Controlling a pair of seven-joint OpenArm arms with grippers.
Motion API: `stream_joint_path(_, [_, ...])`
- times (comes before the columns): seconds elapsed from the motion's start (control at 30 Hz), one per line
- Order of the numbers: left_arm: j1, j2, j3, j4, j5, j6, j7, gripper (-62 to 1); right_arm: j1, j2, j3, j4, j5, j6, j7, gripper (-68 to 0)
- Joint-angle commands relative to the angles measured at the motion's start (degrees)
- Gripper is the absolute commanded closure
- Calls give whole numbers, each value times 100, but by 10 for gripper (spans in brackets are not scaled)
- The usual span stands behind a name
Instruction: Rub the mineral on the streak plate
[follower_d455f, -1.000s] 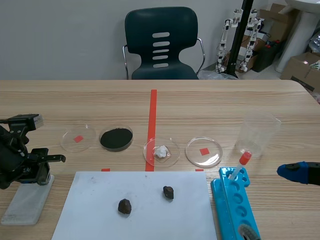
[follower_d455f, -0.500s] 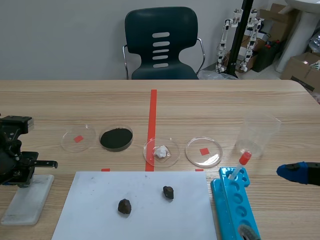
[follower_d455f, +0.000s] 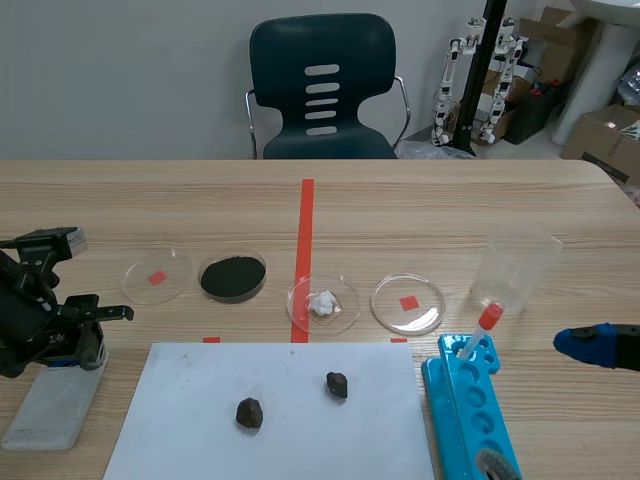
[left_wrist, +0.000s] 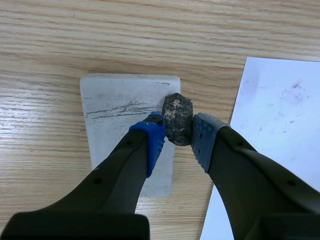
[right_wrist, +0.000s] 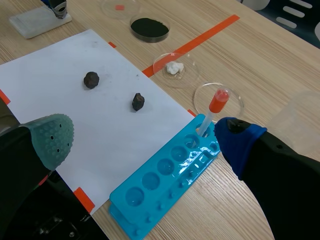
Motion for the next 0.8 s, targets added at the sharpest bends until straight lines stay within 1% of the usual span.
stream_joint_path(0.0, [46,59,31,-9,-122,-13,4,-126,35,-2,0,33,42,2,61,-587])
stream_joint_path(0.07, [46,59,31,-9,-76,-13,7,-126,35,-2,0,33,42,2,61,-587])
stream_joint_path(0.1, [46,59,31,-9,9,-11,11,-126,35,-2,0,33,42,2,61,-587])
stream_joint_path(0.23, [46,59,31,-9,501,81,55,-126,35,-2,0,33,42,2,61,-587])
stream_joint_path(0.37, [48,57,31,-9,1021,275,76,-126,35,-2,0,33,42,2,61,-587])
stream_joint_path(0.43, [46,57,31,-9,1368,450,140,-126,35,-2,0,33,42,2,61,-587])
stream_joint_path(0.53, [46,57,31,-9,2020,743,229,-126,35,-2,0,33,42,2,61,-587])
stream_joint_path(0.63, [46,57,31,-9,2555,909,225,-126,35,-2,0,33,42,2,61,-587])
stream_joint_path(0.7, [46,59,31,-9,2820,962,219,-126,35,-2,0,33,42,2,61,-587])
stream_joint_path(0.77, [46,59,31,-9,2929,962,197,-126,35,-2,0,33,42,2,61,-587])
